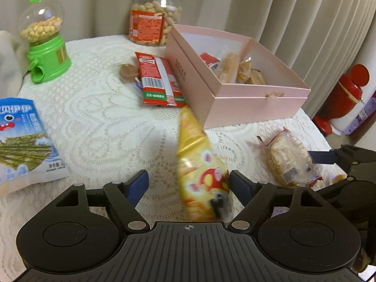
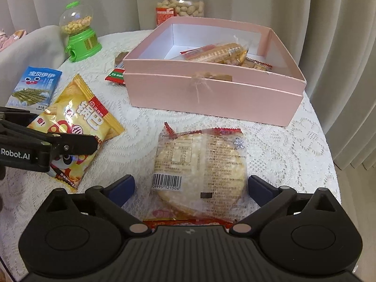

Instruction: Organize snacks

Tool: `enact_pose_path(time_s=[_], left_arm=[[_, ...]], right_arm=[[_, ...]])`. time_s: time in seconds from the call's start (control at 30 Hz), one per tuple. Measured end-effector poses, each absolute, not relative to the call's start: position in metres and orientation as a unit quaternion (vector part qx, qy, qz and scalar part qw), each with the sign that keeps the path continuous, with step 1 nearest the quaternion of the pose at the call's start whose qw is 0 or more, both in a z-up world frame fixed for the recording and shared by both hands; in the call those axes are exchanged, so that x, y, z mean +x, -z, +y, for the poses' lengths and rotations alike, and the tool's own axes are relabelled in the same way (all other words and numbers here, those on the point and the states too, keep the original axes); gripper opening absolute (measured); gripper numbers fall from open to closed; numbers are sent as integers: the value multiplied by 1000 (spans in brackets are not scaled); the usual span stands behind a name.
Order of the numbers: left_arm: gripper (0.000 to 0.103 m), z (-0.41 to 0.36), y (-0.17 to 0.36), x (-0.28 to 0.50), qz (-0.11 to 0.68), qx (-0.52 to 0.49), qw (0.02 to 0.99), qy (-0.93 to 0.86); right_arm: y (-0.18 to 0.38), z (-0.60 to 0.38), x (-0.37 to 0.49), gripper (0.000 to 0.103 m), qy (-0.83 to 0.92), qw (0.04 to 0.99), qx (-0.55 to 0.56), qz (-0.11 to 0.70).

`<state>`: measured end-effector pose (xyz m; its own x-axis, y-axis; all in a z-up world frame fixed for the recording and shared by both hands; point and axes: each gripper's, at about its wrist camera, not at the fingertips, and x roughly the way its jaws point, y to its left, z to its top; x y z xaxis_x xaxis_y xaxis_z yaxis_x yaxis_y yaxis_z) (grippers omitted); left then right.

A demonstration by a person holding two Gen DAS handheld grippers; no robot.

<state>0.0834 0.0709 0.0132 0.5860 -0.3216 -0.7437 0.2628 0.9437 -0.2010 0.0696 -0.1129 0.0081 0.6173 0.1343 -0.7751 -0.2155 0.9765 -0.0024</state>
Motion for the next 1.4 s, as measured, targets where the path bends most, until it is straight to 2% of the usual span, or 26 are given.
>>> enact_pose_path(time_s=[0.03, 0.1, 0.33, 0.37, 0.47, 0.8, 0.97, 1.13, 1.27, 1.4], left_arm=[[76, 72, -14, 82, 421, -36, 890, 168], [47, 73, -13, 80, 416, -53, 887, 194], [38, 76, -18, 73, 413, -87, 886, 192], [36, 75, -19, 72, 412, -85, 887, 192], [35, 73, -23, 66, 410, -82, 888, 189], [30, 62, -49, 26, 384, -69, 897, 208], [30, 58, -114, 16, 307, -61, 921, 230], [30, 48, -199, 34, 195, -46, 949, 242], [30, 34, -208, 68, 211, -67, 940, 259], [30, 27, -188, 99, 236, -100, 928, 270]], right_arm=[[-8, -113, 69, 103, -97, 899, -47, 424], [-8, -113, 69, 103, -97, 900, -47, 422], [-11, -114, 70, 100, -97, 897, -42, 429], [-12, -114, 69, 97, -97, 897, -42, 429], [-17, -117, 66, 78, -99, 899, -42, 424], [-46, -119, 41, 78, -113, 910, -45, 396], [-108, -131, 17, 78, -120, 941, -39, 314], [-201, -145, 24, 78, -89, 973, -52, 206], [-247, -158, 51, 78, -99, 978, -24, 180], [-246, -158, 87, 78, -106, 974, -14, 200]])
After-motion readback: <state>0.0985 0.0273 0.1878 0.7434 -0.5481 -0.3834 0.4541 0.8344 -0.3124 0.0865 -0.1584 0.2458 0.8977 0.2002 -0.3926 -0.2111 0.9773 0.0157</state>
